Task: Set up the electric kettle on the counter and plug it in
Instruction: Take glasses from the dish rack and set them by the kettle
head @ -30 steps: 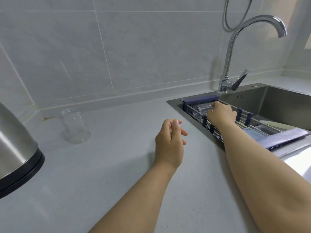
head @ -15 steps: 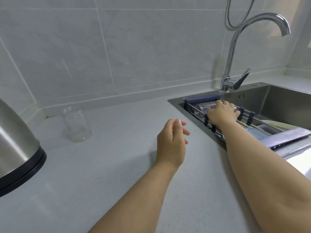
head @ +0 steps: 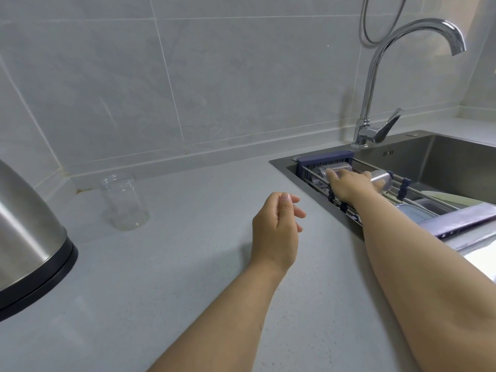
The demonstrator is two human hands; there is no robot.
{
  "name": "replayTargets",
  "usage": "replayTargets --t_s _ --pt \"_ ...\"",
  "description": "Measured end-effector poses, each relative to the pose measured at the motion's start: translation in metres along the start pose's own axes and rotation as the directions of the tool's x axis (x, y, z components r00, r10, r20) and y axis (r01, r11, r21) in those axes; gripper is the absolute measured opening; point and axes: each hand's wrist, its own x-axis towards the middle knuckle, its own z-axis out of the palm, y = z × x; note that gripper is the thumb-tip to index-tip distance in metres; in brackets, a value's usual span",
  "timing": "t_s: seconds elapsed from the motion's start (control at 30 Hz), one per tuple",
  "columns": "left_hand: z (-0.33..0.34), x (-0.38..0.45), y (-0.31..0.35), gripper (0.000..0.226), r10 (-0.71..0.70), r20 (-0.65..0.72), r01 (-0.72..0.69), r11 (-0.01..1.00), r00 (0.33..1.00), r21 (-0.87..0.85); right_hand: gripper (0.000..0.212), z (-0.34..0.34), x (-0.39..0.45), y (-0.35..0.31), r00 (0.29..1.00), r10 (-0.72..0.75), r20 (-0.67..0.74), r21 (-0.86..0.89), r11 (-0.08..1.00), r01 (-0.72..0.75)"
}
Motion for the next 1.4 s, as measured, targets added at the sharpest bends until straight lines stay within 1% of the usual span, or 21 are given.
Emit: replayTargets --t_s 0.07,0.1,0.13,0.17,0.23,0.3,0.47,0.57,0.7,0.8,0.87,0.97,1.07,1.13,1.23,1.3,1.4 --pt "0.000 0.000 0.000 0.032 0.000 -0.004 0.000 1.000 1.000 -0.008 0.060 -0.006 -0.001 0.002 0.986 0.098 -0.137 -0.043 0.994 -0.105" --pt "0.000 0.000 0.000 0.032 -0.001 -0.005 0.001 1.000 1.000 -0.012 0.054 -0.008 -0.001 0.004 0.969 0.144 -0.203 -0.066 0.985 -0.160" --pt "0.000 0.000 0.000 0.031 -0.001 -0.006 0.001 1.000 1.000 -0.016 0.047 -0.010 -0.001 0.007 0.954 0.186 -0.233 -0.077 0.975 -0.209" --pt "0.000 0.000 0.000 0.031 -0.002 -0.005 0.002 1.000 1.000 -0.020 0.046 -0.011 -0.001 0.009 0.945 0.234 -0.229 -0.075 0.964 -0.257" --pt "0.000 0.000 0.000 0.031 -0.004 0.000 0.004 1.000 1.000 -0.020 0.054 -0.012 -0.003 0.013 0.921 0.357 -0.157 -0.010 0.932 -0.363" --pt "0.000 0.000 0.000 0.031 -0.007 0.006 0.007 1.000 1.000 -0.012 0.062 -0.014 -0.005 0.015 0.894 0.439 -0.088 0.073 0.898 -0.433" --pt "0.000 0.000 0.000 0.030 -0.009 0.012 0.009 1.000 1.000 -0.002 0.071 -0.013 -0.002 0.019 0.881 0.472 -0.033 0.177 0.870 -0.460" --pt "0.000 0.000 0.000 0.031 -0.009 0.015 0.009 1.000 1.000 0.001 0.075 -0.011 -0.002 0.021 0.878 0.477 -0.037 0.199 0.865 -0.461" --pt "-0.001 0.000 0.001 0.031 -0.009 0.017 0.009 1.000 1.000 0.003 0.062 -0.011 -0.003 0.021 0.864 0.499 -0.059 0.213 0.852 -0.478" --pt "-0.001 0.000 0.000 0.031 -0.005 0.014 0.005 1.000 1.000 -0.008 0.065 -0.012 -0.004 0.020 0.862 0.502 -0.073 0.263 0.843 -0.469" --pt "-0.001 0.001 0.000 0.031 -0.006 0.015 0.006 1.000 1.000 -0.005 0.067 -0.013 -0.005 0.019 0.865 0.485 -0.133 0.295 0.852 -0.432" --pt "-0.001 0.001 -0.001 0.031 -0.005 0.015 0.005 1.000 1.000 -0.001 0.074 -0.018 -0.006 0.013 0.855 0.411 -0.316 0.315 0.896 -0.314" --pt "0.000 0.002 -0.001 0.031 -0.004 0.009 0.004 1.000 1.000 -0.007 0.073 -0.020 -0.007 0.006 0.836 0.262 -0.483 0.295 0.947 -0.127" --pt "0.000 0.002 -0.002 0.031 -0.002 0.004 0.002 1.000 1.000 -0.013 0.072 -0.020 -0.009 0.002 0.810 0.160 -0.564 0.276 0.961 0.002" --pt "0.000 0.003 -0.002 0.031 -0.004 0.004 0.004 1.000 1.000 -0.011 0.072 -0.022 -0.012 -0.005 0.780 0.043 -0.625 0.253 0.956 0.149" --pt "0.001 0.003 -0.002 0.031 -0.005 0.009 0.005 1.000 1.000 -0.014 0.070 -0.022 -0.016 -0.008 0.746 -0.017 -0.666 0.240 0.941 0.236" --pt "0.001 0.003 -0.003 0.030 -0.007 0.007 0.007 1.000 1.000 -0.026 0.064 -0.020 -0.025 -0.014 0.658 -0.102 -0.746 0.245 0.877 0.414"
